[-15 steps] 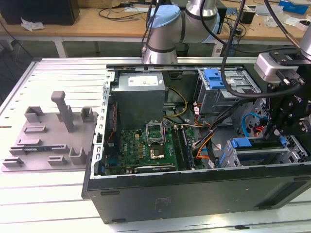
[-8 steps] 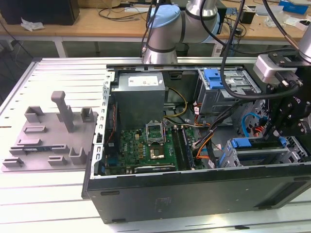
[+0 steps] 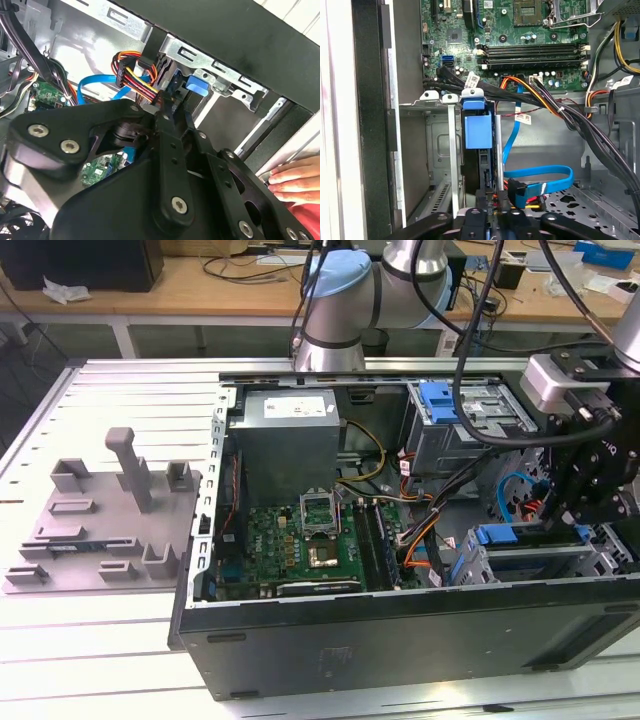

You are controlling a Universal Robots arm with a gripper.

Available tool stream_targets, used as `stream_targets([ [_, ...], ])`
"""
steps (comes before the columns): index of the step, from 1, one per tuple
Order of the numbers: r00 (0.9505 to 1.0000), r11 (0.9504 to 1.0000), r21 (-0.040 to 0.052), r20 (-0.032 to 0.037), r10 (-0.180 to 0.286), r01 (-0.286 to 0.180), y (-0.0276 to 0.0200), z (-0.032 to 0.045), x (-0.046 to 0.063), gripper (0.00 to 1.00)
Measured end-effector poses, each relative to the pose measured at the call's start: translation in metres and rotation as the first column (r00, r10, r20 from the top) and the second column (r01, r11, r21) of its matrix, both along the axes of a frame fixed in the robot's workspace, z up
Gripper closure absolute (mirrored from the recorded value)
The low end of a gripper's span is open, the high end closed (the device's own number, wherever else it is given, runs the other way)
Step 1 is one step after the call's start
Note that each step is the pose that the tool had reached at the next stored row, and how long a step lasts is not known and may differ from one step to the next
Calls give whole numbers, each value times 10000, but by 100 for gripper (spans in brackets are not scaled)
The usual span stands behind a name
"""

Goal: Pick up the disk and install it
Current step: 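Insert the first disk wire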

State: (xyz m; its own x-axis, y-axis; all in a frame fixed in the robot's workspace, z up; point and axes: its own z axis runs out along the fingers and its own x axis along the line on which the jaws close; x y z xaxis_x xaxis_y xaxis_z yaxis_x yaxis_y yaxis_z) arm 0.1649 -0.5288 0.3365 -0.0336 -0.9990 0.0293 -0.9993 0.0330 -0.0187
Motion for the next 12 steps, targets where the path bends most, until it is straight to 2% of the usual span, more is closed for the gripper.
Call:
stream_targets([
  [6,10000,10000,-10,1,1,-1,0,71,1,76],
  [12,10000,10000,-11,1,1,-1,0,217,0,76],
])
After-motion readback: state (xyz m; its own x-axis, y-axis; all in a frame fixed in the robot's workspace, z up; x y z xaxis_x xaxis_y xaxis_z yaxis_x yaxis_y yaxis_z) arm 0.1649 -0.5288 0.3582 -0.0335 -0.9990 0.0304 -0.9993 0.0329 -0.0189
